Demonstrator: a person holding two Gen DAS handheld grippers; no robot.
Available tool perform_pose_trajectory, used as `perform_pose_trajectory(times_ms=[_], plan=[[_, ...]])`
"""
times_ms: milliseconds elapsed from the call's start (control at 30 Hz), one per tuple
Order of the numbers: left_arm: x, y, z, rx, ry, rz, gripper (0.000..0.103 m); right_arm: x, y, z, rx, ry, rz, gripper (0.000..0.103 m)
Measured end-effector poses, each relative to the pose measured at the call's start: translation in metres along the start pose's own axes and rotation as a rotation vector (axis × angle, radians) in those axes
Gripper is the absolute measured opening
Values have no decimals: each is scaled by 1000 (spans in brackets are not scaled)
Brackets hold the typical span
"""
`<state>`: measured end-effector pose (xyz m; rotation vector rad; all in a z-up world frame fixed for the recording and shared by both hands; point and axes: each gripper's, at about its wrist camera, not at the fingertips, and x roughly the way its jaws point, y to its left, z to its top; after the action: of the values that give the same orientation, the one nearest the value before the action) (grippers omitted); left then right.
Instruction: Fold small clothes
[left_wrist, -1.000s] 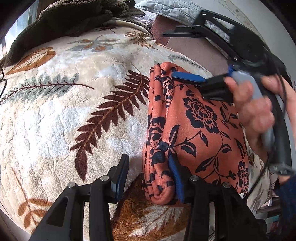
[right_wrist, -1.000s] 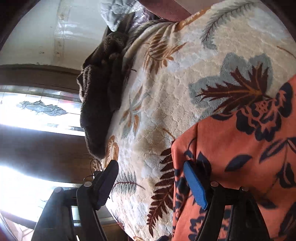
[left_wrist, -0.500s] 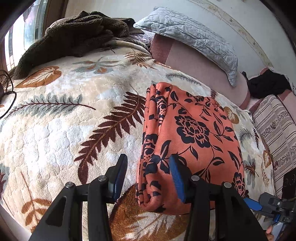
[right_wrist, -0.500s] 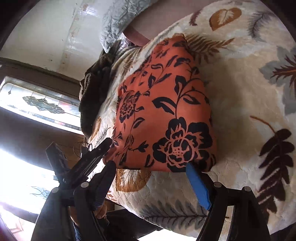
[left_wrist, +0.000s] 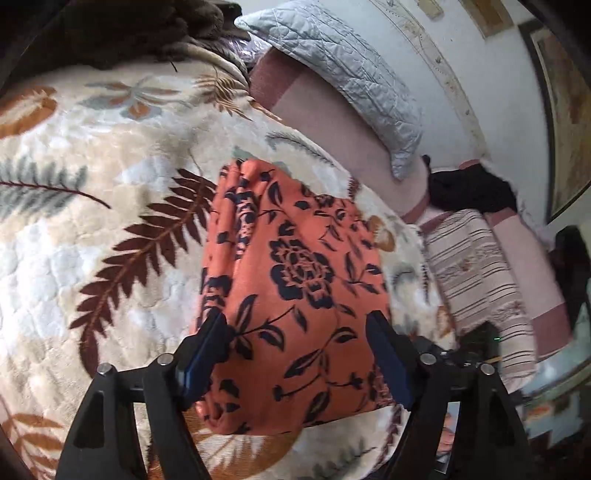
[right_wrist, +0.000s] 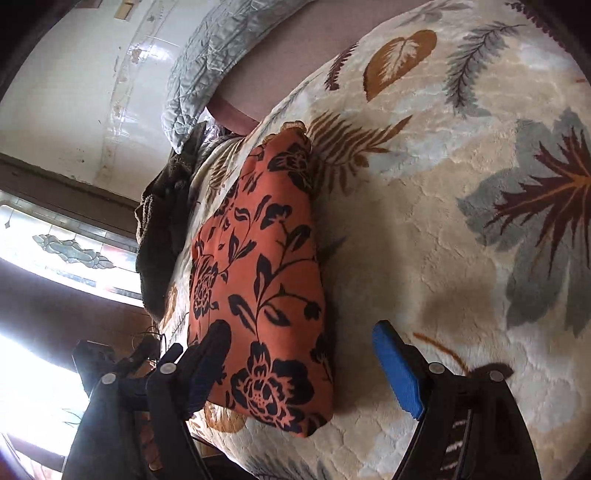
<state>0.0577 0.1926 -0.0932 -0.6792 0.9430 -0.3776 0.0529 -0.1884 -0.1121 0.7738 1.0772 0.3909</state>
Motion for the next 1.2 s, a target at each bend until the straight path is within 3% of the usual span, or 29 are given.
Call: perform_pose_trajectory(times_ms=[67,133,233,267,367,433,467,533,600,633,667,700,733,767,900,1200], plan=[[6,8,11,-28,-2,25,80,11,-5,11,31,20,54,82],[24,19,17,-52,50,77,80,26,-6,19,55,35,83,83],[45,28,16,-59,109,91,79,51,-5,29,67,69,104,83],[52,28,13,-44,129,106,73,59,-3,31,46,79,98,80],[67,22,6,44,140,170,45,77,14,36,-77,78,-3,43],[62,14,8,52,139,166,31,77,32,37,-141,69,-54,36],[58,8,8,72,122,184,29,69,44,37,-182,48,-60,33],[54,-4,4,90,104,190,29,46,60,33,-214,5,-25,32],[61,-10,-5,87,108,168,31,29,64,28,-260,-33,-69,33],[68,-11,-9,90,111,188,40,27,56,28,-246,-43,-92,34],[73,-12,-13,101,92,225,57,29,43,30,-208,-38,-102,42],[74,-15,-16,117,64,267,63,33,27,31,-150,-13,-123,59],[73,-19,-16,131,58,285,67,37,12,32,-85,10,-138,69],[72,-24,-16,148,57,306,69,36,2,30,-44,9,-133,71],[65,-33,-18,233,44,352,71,30,0,24,-49,-8,-59,71],[50,-41,-9,280,-28,361,71,33,17,15,-75,-2,-76,71]])
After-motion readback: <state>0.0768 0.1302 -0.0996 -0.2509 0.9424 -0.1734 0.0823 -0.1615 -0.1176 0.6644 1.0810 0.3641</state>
